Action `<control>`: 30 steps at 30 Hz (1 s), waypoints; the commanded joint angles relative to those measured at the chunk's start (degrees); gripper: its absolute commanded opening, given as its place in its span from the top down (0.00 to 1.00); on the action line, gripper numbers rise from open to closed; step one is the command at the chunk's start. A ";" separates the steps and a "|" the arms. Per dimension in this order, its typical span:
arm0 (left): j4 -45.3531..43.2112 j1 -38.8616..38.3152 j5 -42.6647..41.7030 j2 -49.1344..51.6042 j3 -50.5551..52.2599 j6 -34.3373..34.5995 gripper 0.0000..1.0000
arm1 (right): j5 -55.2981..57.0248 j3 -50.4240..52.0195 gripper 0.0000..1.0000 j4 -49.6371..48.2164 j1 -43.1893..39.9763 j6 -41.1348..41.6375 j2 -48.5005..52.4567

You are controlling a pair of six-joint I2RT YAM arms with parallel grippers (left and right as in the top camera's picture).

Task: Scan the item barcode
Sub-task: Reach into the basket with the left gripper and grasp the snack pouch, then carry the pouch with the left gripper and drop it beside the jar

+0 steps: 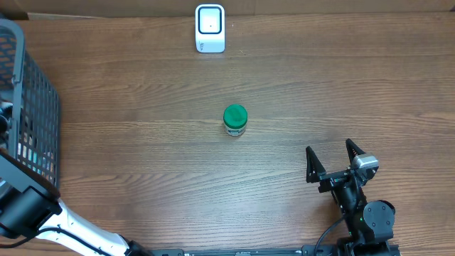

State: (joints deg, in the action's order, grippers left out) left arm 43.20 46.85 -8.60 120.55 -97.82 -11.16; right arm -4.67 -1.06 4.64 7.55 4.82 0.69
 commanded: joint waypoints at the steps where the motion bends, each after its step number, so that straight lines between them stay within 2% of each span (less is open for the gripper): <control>1: 3.89 -0.39 -0.42 -6.45 -8.61 7.21 0.96 | -0.13 0.61 0.00 -0.24 0.22 -0.17 -0.52; 2: 4.76 -0.39 -0.42 -7.72 -10.01 9.66 0.96 | -0.13 0.61 0.00 -0.24 0.22 -0.17 -0.52; 3: 6.45 -0.44 -0.44 -10.97 -12.72 15.39 0.96 | -0.13 0.61 0.00 -0.24 0.22 -0.17 -0.52; 6: 7.58 -0.66 -0.48 -16.46 -15.45 21.92 0.96 | -0.13 0.61 0.00 -0.24 0.22 -0.17 -0.52; 12: 8.66 -2.45 -5.01 -28.79 -17.49 25.55 0.96 | -0.13 0.61 0.00 -0.24 0.22 -0.17 -0.52; 18: 17.59 -7.28 -12.76 -39.82 -17.46 33.18 0.96 | -0.13 0.61 0.00 -0.24 0.22 -0.17 -0.52; 24: 30.38 -18.34 -13.79 -41.75 -17.18 39.82 0.96 | -0.13 0.61 0.00 -0.24 0.22 -0.17 -0.52; 30: 33.03 -31.63 -11.80 -38.36 -11.76 40.28 0.96 | -0.13 0.61 0.00 -0.24 0.22 -0.17 -0.52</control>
State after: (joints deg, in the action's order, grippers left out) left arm 76.01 21.02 -20.99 79.64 -113.06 26.98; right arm -4.67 -1.06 4.69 7.55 4.89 0.69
